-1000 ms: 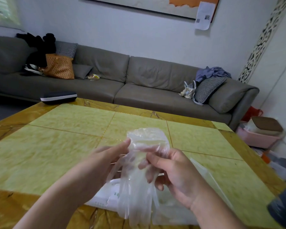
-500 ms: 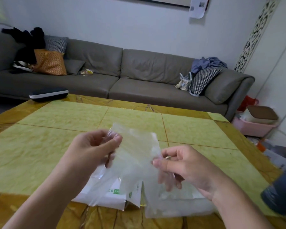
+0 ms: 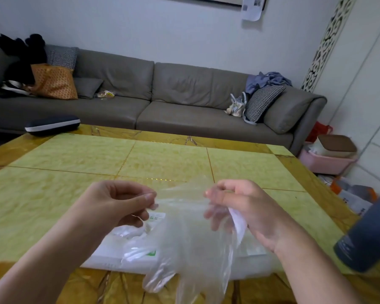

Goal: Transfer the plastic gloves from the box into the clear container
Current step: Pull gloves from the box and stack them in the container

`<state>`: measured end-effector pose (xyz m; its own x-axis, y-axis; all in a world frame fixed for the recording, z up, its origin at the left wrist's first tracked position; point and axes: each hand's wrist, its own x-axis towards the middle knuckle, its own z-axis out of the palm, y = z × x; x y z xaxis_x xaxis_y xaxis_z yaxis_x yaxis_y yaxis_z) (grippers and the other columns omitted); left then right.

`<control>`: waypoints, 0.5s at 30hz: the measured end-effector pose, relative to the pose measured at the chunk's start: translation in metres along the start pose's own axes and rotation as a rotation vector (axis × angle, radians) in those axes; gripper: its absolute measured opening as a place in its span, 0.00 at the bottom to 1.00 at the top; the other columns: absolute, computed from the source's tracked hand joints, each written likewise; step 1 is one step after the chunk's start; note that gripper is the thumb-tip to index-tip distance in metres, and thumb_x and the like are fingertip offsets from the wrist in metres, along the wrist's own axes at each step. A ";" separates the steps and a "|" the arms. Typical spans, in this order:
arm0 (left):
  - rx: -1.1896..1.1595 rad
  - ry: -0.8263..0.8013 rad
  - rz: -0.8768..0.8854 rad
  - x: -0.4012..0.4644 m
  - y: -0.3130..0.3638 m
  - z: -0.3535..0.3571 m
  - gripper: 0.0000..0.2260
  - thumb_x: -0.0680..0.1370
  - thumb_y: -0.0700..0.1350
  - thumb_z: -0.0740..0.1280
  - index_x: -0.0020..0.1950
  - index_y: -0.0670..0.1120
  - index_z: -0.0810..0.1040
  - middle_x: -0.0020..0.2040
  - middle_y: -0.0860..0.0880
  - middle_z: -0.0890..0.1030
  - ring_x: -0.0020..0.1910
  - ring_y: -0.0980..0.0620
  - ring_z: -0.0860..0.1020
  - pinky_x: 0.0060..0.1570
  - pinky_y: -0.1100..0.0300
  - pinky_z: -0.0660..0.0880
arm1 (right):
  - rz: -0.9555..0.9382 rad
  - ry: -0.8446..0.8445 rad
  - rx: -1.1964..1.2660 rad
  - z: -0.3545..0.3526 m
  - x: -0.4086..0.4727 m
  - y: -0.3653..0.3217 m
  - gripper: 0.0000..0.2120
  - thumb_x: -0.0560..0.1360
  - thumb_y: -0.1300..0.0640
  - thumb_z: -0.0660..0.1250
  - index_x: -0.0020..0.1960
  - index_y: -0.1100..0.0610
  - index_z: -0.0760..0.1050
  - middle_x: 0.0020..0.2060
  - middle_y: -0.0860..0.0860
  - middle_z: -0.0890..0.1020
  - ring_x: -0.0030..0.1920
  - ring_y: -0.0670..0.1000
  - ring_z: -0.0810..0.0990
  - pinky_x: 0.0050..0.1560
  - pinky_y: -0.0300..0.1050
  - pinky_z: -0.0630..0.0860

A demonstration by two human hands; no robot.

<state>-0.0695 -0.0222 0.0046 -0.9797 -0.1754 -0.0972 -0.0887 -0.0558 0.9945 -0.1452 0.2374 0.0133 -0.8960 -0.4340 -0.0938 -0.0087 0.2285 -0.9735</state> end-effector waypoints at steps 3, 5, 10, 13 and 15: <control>0.066 -0.035 0.025 -0.002 0.003 0.018 0.05 0.72 0.40 0.76 0.47 0.42 0.88 0.44 0.40 0.87 0.37 0.46 0.84 0.41 0.53 0.83 | -0.022 0.029 -0.086 -0.005 -0.001 0.002 0.06 0.79 0.60 0.74 0.50 0.64 0.82 0.36 0.60 0.86 0.31 0.55 0.81 0.27 0.44 0.71; 0.211 0.102 0.127 -0.003 0.003 0.024 0.07 0.74 0.43 0.75 0.52 0.48 0.86 0.44 0.51 0.88 0.42 0.52 0.86 0.46 0.54 0.82 | -0.025 0.167 -0.075 -0.016 -0.001 0.005 0.05 0.80 0.63 0.73 0.47 0.65 0.82 0.34 0.59 0.85 0.28 0.53 0.80 0.24 0.43 0.69; 0.680 0.156 0.568 -0.014 0.015 0.063 0.07 0.78 0.48 0.70 0.53 0.60 0.81 0.45 0.63 0.81 0.46 0.63 0.80 0.45 0.64 0.79 | 0.094 0.428 -0.156 -0.038 0.003 0.027 0.08 0.77 0.66 0.68 0.41 0.70 0.80 0.31 0.60 0.84 0.26 0.52 0.79 0.24 0.42 0.70; 0.970 -0.098 0.477 -0.001 -0.002 0.109 0.07 0.82 0.52 0.63 0.56 0.58 0.80 0.49 0.61 0.80 0.48 0.61 0.78 0.50 0.62 0.77 | 0.137 0.425 -0.232 -0.038 0.004 0.040 0.10 0.75 0.68 0.65 0.37 0.72 0.78 0.28 0.59 0.82 0.24 0.53 0.80 0.25 0.43 0.74; 1.152 -0.200 0.338 0.014 -0.024 0.130 0.10 0.83 0.53 0.60 0.55 0.53 0.80 0.52 0.56 0.79 0.50 0.55 0.78 0.53 0.54 0.78 | 0.143 0.423 -0.320 -0.039 0.005 0.049 0.09 0.75 0.65 0.66 0.37 0.69 0.76 0.29 0.59 0.84 0.26 0.56 0.83 0.26 0.48 0.79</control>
<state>-0.1041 0.1050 -0.0154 -0.9857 0.1484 0.0799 0.1684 0.8867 0.4307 -0.1676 0.2803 -0.0265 -0.9979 -0.0054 -0.0644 0.0512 0.5420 -0.8388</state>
